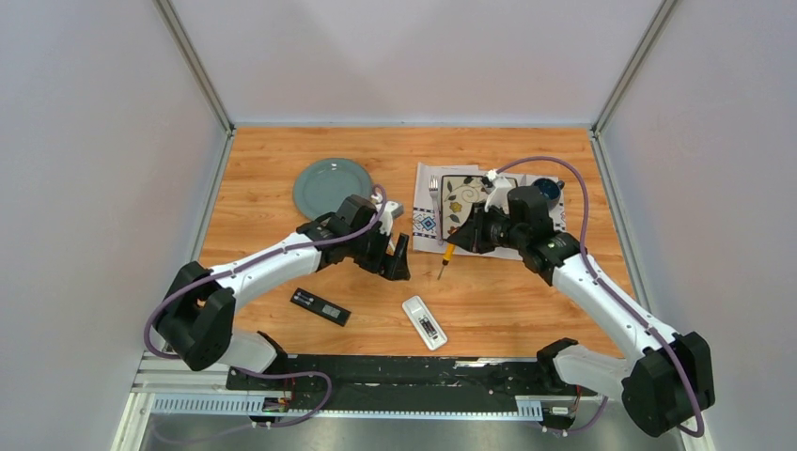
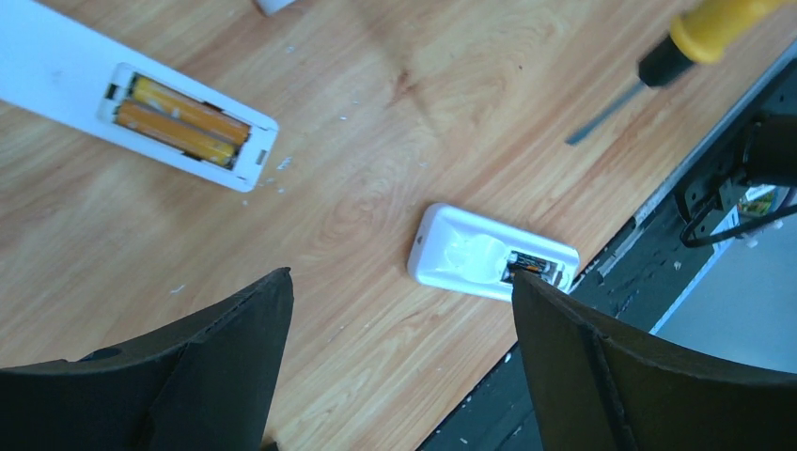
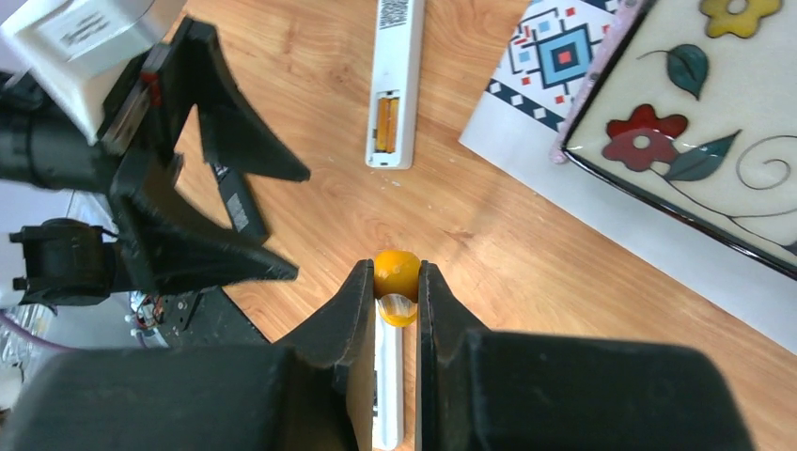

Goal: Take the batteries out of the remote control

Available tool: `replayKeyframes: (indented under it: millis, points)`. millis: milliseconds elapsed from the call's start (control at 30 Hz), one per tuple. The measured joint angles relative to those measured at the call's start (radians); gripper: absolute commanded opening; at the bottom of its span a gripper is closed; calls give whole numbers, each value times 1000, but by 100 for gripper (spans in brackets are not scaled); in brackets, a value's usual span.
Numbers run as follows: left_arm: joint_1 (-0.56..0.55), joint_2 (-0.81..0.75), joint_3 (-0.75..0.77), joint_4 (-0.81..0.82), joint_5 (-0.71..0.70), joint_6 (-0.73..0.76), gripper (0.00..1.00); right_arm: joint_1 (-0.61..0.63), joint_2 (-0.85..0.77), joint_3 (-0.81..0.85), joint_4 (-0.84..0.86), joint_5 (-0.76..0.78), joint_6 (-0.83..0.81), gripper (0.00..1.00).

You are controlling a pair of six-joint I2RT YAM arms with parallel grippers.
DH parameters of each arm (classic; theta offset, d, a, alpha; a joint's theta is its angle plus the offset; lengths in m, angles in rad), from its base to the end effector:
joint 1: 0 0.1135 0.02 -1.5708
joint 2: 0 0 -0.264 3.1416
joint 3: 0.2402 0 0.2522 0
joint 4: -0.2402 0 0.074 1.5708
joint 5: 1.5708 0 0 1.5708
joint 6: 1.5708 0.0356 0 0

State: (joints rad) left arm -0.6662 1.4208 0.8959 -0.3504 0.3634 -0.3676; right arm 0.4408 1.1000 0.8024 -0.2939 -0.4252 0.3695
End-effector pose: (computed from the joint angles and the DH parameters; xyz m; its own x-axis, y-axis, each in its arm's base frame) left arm 0.2212 -0.1900 0.2213 -0.8352 0.2293 -0.4999 0.4893 0.7249 -0.4849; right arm 0.2111 0.1158 0.2750 -0.7225 0.0229 -0.6910 -0.4691 0.7180 0.5143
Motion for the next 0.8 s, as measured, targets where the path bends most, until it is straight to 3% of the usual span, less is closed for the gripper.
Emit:
replayKeyframes:
  millis: [300,400,600,800]
  points:
    - [-131,-55,-45,15,-4,10,75,-98,31,0,-44,16,-1,0]
    - [-198,-55,-84,31,3,6,55,-132,46,0,-60,16,0,0]
    - [-318,-11,-145,59,37,-2,28,-162,53,0,-69,14,0,0]
    - [-418,96,-146,97,81,5,14,-170,52,-2,-72,14,3,0]
